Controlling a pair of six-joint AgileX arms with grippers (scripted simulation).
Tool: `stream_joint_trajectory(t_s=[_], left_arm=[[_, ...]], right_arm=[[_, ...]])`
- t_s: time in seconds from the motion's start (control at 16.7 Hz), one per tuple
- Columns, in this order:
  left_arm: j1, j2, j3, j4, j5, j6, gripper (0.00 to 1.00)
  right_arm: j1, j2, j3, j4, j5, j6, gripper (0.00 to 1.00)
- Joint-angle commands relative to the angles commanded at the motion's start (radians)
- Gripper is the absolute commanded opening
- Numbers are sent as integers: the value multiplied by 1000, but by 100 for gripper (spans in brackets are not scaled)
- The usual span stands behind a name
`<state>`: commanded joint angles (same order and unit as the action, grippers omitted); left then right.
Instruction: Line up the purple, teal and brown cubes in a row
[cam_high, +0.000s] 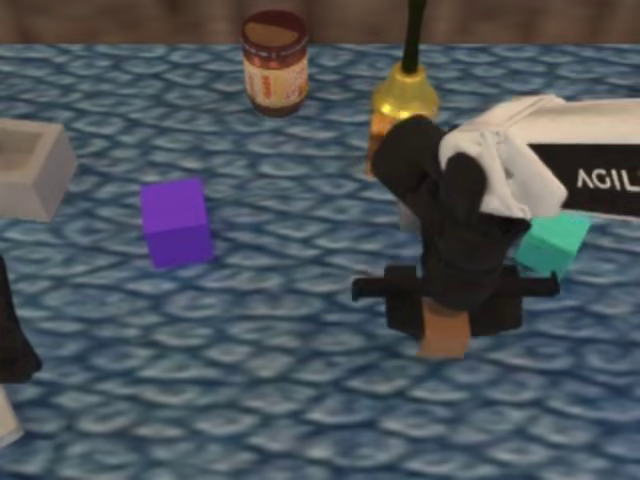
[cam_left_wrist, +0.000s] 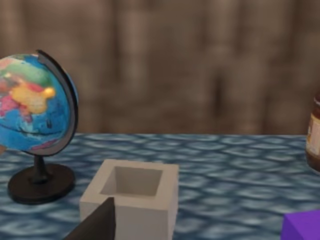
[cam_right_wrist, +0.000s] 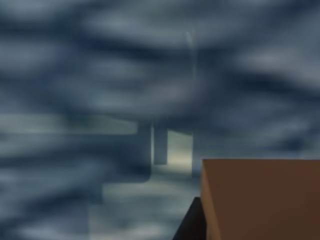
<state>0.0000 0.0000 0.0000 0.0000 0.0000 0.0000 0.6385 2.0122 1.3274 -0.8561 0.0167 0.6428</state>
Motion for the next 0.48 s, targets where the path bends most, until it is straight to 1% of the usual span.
stream_joint_trajectory(t_s=[0.3, 0.48], left_arm=[[0, 0, 0, 0, 0, 0, 100], [0, 0, 0, 0, 0, 0, 100]], right_arm=[[2, 13, -19, 26, 0, 0, 0], [2, 13, -19, 26, 0, 0, 23]])
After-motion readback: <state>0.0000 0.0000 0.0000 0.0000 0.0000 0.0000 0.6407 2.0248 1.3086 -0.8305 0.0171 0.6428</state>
